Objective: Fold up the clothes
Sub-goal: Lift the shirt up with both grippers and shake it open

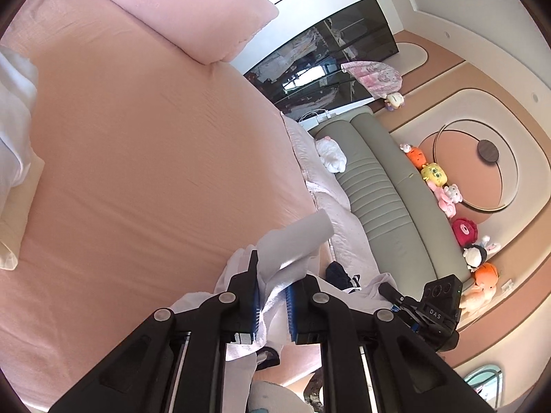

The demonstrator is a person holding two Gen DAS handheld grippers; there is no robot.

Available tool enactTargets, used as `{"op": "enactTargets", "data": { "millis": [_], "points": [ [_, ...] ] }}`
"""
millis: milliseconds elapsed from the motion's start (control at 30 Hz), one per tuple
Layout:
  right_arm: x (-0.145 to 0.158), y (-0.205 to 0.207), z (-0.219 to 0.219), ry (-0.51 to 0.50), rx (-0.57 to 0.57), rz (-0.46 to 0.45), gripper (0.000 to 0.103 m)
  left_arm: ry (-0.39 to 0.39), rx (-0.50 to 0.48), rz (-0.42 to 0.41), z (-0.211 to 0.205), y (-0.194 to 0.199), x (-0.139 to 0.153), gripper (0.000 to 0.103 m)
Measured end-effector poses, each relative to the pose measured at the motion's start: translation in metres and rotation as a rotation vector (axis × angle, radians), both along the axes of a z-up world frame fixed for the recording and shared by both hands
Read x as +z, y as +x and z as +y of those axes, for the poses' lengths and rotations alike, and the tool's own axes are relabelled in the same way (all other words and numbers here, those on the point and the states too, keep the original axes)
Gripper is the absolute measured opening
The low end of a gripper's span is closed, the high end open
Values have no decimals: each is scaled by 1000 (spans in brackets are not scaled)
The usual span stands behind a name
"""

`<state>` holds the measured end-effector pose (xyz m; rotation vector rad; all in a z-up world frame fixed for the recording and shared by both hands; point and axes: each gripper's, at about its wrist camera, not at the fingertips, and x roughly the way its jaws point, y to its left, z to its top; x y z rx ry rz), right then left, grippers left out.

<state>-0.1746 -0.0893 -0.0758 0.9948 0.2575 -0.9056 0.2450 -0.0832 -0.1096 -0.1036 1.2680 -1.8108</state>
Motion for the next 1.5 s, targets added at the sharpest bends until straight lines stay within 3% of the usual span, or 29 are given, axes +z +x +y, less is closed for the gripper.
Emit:
{"op": "enactTargets", "data": {
  "millis": [133,367,600,800,1000,1200,1333,1500],
  "points": [
    [6,-8,-12,-3,-47,-83,14,-35,10,-1,-10,7,16,10],
    [32,7,-28,-70,-8,23,14,-71,3,-45,-32,13,36,10],
    [42,13,-64,-64,-36,28,14,-49,10,-25,-66,24,38,10],
    [42,18,-107,-21,-47,18,14,14,-29,11,-116,28,33,10],
    [55,34,-134,-36,-22,29,14,36,-68,-47,-151,28,42,10],
    [75,43,-133,-44,25,-36,14,14,-101,-47,-171,28,61,10],
    [81,52,-116,-42,87,-86,14,17,-143,-94,-188,18,76,10],
    [75,64,-92,0,149,-51,14,-13,-212,-153,-189,-3,95,10]
  ]
}}
